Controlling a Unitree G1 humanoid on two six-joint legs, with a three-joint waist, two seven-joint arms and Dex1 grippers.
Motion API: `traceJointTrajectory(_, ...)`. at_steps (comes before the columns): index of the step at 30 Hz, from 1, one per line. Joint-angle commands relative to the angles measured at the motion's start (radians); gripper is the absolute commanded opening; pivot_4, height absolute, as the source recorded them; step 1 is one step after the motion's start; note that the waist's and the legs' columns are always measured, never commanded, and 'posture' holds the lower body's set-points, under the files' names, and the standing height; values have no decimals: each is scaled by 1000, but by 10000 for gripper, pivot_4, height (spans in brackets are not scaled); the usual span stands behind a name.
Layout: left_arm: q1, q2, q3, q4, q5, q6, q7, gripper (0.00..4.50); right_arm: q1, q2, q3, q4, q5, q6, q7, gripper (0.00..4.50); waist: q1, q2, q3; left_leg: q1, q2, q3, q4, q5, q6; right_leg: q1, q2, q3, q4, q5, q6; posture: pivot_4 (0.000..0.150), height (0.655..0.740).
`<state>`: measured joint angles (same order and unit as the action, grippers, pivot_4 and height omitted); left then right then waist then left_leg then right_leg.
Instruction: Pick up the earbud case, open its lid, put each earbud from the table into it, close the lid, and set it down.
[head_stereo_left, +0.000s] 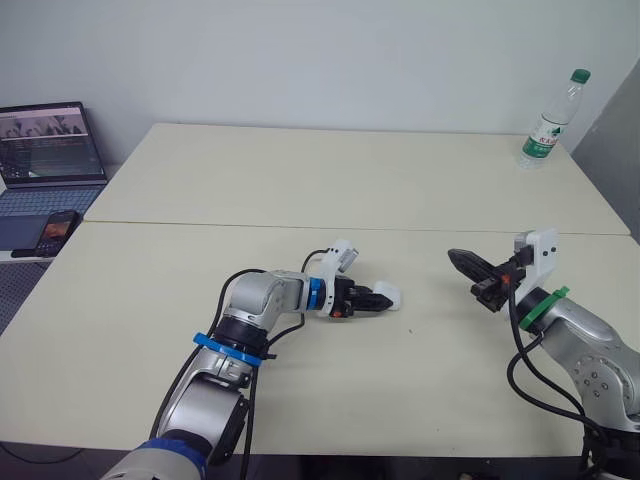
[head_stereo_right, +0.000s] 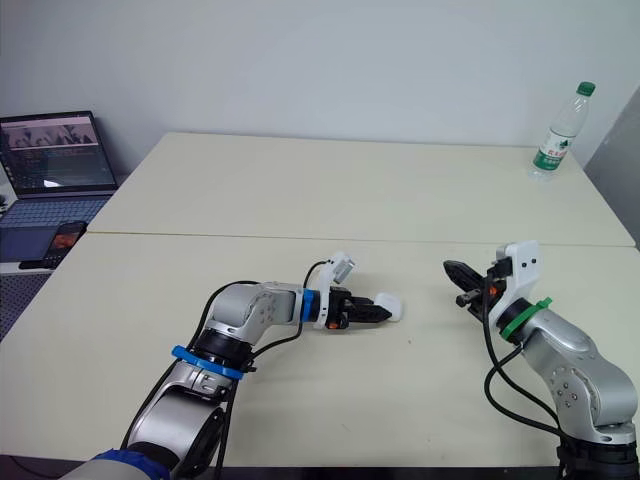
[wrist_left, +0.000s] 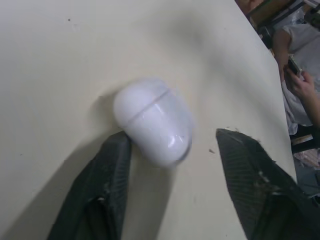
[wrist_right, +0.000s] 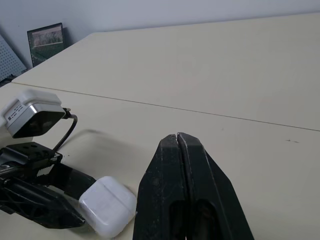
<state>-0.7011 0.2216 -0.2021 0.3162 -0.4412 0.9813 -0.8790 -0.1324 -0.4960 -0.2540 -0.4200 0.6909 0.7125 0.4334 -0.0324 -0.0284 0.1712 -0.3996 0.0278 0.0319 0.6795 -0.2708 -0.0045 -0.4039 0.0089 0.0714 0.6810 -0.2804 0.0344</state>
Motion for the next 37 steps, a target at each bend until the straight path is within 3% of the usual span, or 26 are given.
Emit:
traceJointTrajectory(1, 31, 45, 51, -52, -34, 34, -13, 38240, -7, 1, -19, -39, 21, -15, 4, 0, -1, 0, 0, 0, 0, 0, 0, 0, 0, 0, 0, 0, 0, 0, 0, 1500, 7400)
traceJointTrajectory(3, 49, 74, 61, -95, -64, 55, -36, 44639, -5, 0, -18, -39, 21, -14, 7, 0, -3, 0, 0, 0, 1, 0, 0, 0, 0, -1, 0, 0, 0, 0, -1, 1500, 7400)
traceJointTrajectory(6, 94, 141, 65, -181, -92, 57, -78, 44639, 6, -6, -14, -48, 23, -12, 19, 0, -4, 0, 0, 0, 2, 0, -2, 0, 0, -1, 0, 0, 0, 1, -2, 1500, 7400)
traceJointTrajectory(9, 161, 201, 90, -275, -94, -55, -130, 44639, 30, -18, -3, -62, 21, -18, 50, 0, -2, 0, 0, -1, 2, 0, -3, 0, 0, -2, -1, 0, 0, 1, -2, 1500, 7400)
traceJointTrajectory(14, 309, 288, 142, -436, -24, -362, -171, 44639, 133, -94, 43, -73, -65, -105, 177, 0, 2, 0, 0, -2, 0, 0, -3, 0, 0, -2, -6, -1, -2, 0, -2, 1500, 7400)
traceJointTrajectory(21, 508, 362, 172, -491, 103, -753, -170, 44639, 308, -167, 53, 42, -206, -390, 380, 0, 3, 0, 0, -1, -1, 1, -3, -1, 0, -1, -9, -1, -3, 0, -2, 1500, 7400)
traceJointTrajectory(24, 580, 364, 204, -513, 78, -773, -157, 45000, 356, -191, 50, 128, -232, -473, 467, 6156, 3, -1, 0, -1, -1, 2, -3, 0, 0, -1, -9, -1, -3, 0, -2, 1500, 7400)
traceJointTrajectory(34, 674, 379, 217, -491, 105, -877, -158, 45000, 364, -195, 37, 258, -271, -625, 536, 42527, 3, -1, 0, 0, 0, 3, -2, 0, 1, -1, -8, -1, -2, 0, -1, 1500, 7400)
traceJointTrajectory(37, 669, 382, 208, -466, 133, -917, -153, 45000, 360, -192, 35, 266, -272, -633, 537, 44477, 3, -1, 0, 0, 0, 3, -2, 0, 1, -1, -8, -1, -2, 0, -2, 1500, 7400)
